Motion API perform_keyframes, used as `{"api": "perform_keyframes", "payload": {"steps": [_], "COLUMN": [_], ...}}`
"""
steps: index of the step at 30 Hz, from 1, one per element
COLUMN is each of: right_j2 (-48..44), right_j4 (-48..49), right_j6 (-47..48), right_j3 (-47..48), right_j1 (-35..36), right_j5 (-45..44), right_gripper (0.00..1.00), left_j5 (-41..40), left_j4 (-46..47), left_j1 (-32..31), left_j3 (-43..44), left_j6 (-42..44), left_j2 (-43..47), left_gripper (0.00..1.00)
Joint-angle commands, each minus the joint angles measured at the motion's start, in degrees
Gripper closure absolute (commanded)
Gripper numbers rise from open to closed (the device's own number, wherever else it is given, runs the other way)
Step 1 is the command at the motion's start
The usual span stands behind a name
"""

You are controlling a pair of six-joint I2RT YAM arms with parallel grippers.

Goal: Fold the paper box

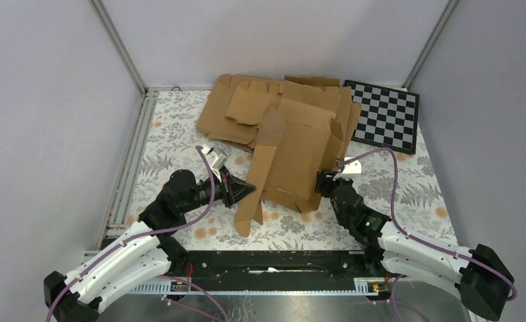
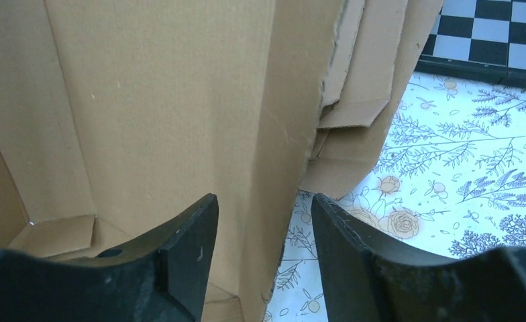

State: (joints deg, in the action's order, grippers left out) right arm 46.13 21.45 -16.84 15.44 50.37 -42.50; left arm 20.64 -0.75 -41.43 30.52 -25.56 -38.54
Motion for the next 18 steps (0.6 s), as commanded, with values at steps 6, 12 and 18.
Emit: {"api": "perform_keyframes", "payload": {"steps": [6, 12, 18], "right_j2": [2.6, 4.4, 9.5], "right_j4": [-16.0, -19.0, -19.6], "right_j6": [-6.5, -8.2, -7.8], "right_j3": [14.7, 19.1, 24.1], "right_j1": [-8.3, -23.2, -25.7], "right_j5": [10.1, 28.6, 34.3], "right_gripper": [0.22, 0.2, 0.49], "left_j5": [-3.4, -4.0, -4.1], "left_j4": [-6.5, -7.1, -7.3], "left_j1": [-0.1, -0.4, -0.7], "left_j3": [0.5, 0.7, 0.7], "left_j6": [1.4, 1.9, 2.1], "left_j2": [0.9, 0.9, 0.8], "left_gripper": [1.0, 1.0, 1.0]}}
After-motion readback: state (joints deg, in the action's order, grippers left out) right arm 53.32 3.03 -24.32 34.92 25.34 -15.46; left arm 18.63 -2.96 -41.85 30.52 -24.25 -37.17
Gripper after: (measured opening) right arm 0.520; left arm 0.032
